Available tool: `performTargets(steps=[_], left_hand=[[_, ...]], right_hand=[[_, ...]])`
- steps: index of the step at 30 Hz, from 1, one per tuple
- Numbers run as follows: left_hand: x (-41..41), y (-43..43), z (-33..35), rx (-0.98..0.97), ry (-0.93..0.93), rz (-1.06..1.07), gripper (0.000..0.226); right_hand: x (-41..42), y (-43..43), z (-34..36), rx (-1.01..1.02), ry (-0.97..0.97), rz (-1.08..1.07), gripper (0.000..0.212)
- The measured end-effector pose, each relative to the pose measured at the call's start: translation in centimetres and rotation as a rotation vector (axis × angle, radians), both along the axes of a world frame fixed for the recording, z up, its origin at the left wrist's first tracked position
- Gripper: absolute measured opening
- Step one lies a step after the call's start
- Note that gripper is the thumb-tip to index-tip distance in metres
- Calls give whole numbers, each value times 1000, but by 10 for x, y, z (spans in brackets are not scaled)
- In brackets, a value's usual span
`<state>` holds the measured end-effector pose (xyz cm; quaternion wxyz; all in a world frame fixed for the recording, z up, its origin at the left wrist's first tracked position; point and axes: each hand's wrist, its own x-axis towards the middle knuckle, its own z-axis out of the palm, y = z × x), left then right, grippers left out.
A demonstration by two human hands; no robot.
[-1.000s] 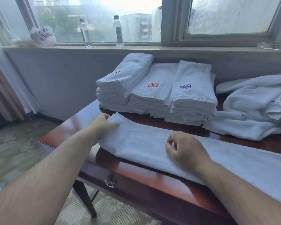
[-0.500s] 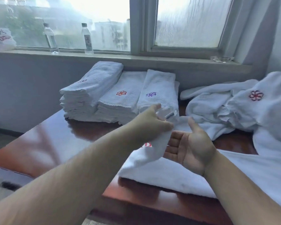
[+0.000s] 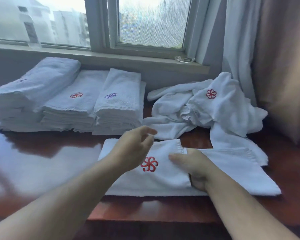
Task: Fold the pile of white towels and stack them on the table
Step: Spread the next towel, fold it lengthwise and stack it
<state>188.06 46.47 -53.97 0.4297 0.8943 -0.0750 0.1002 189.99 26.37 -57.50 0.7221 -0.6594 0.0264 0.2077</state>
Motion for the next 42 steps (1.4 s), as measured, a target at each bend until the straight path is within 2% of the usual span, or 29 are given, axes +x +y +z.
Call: performTargets(steps=[2,7,12,16,19,21,25,30,32,35,36,38,40,42], left_hand=[[-3,8,-9,102,-49,-3,25],[-5,0,-13,454,-192,-125,37],[-5,-46,-14,665,-136,-269,69],[-3,-84,-19,745,-61,-348,74],[-1,-99,-29,801,6,-379,77],[0,-101,-35,809,29,-377,80],[2,-95,-43,820,49,-369,86],[4,-87,-49,815,46,-355,90],[5,-84,-51,818,36,-334,89],[6,-80,-51,823,35,-303,85],[6,-79,-50,820,34,-297,83],[8,-78,-49,807,17,-289,76],[9,-75,-50,791,5,-275,67],[8,-72,-52,794,28,-264,66]], right_hand=[[0,1,1,-95,-56,-67,17],[0,-37,18,-133,-80,-171,11],[-1,-133,34,-187,-86,-357,22],[-8,-192,32,-296,-83,-427,17],[-8,-209,27,-395,-90,-445,21],[-5,-210,24,-559,-157,-448,23],[3,-206,21,-1078,-289,-399,39],[7,-197,15,-1237,-289,-426,29],[3,-188,15,-1377,-283,-460,20],[-4,-171,14,-1666,-489,-537,26],[-5,-162,13,-1649,-611,-563,27],[-8,-140,12,-1459,-777,-454,23],[-7,-118,6,-1299,-743,-231,30],[-4,-106,-2,-1323,-593,16,54]])
